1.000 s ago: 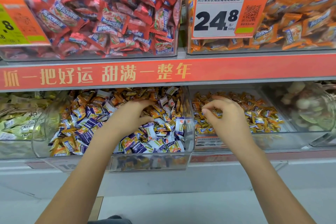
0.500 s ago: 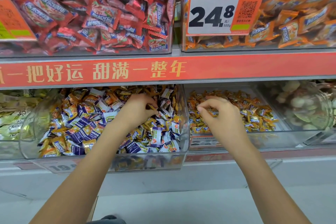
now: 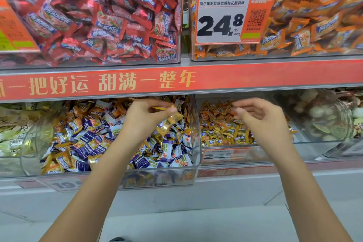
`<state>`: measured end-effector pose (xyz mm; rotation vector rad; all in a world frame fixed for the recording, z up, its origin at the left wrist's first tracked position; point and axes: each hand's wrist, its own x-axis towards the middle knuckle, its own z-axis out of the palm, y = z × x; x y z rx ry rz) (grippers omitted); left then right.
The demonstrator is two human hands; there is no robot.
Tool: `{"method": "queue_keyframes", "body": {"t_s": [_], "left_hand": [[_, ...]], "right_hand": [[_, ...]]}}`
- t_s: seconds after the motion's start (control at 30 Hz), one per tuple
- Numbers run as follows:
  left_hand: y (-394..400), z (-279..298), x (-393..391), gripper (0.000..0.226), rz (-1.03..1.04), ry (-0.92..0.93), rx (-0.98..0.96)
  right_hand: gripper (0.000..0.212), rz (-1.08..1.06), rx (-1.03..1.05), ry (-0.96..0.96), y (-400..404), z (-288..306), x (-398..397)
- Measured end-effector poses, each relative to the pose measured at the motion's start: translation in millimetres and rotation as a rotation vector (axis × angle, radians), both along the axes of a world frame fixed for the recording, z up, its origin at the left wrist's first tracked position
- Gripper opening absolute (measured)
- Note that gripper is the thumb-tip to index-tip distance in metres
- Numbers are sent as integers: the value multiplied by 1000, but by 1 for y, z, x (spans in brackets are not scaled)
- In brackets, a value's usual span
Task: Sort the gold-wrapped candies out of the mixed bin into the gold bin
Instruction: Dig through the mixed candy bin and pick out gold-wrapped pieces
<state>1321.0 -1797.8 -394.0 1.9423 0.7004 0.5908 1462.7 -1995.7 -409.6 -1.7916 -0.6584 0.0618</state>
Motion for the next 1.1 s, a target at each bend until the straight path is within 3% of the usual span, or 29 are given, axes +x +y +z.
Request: {"method": "queue_keyframes", "body": {"t_s": [0.1, 0.17, 0.3, 0.47, 0.6, 0.73, 0.8, 0.87, 0.93, 0.97, 1.1], "left_hand": [[-15, 2, 3, 6, -156, -53, -178], [-21, 1, 5, 7, -225, -96, -302], [-24, -5, 4, 14, -312, -117, -407], [-21, -5, 4, 47, -426, -69, -534], [-18, 1, 1, 46, -498, -39, -627], [-16, 3, 1, 32, -360, -84, -711], [-11, 0, 1, 18, -222, -56, -663], [-5, -4, 0, 10, -109, -33, -618], [-5, -5, -1, 9, -72, -36, -598], [-7, -6, 0, 9, -72, -38, -587], [-25, -8, 6, 16, -84, -86, -595]], "right_hand": [[29, 228, 81, 0, 15, 8, -23], [40, 395, 21, -82, 27, 3, -38], [55, 408, -129, -366, 36, -13, -43], [48, 471, -73, -246, 36, -13, -46], [32, 455, -12, -87, 33, -6, -40], [24, 330, 162, 143, 34, -5, -37], [25, 220, 199, 154, 29, -5, -31], [25, 125, -26, -21, 22, -13, -14], [41, 160, -382, -152, 14, -17, -4], [50, 184, -426, -156, 13, -17, -6], [42, 346, -71, -332, 23, -1, -44]]}}
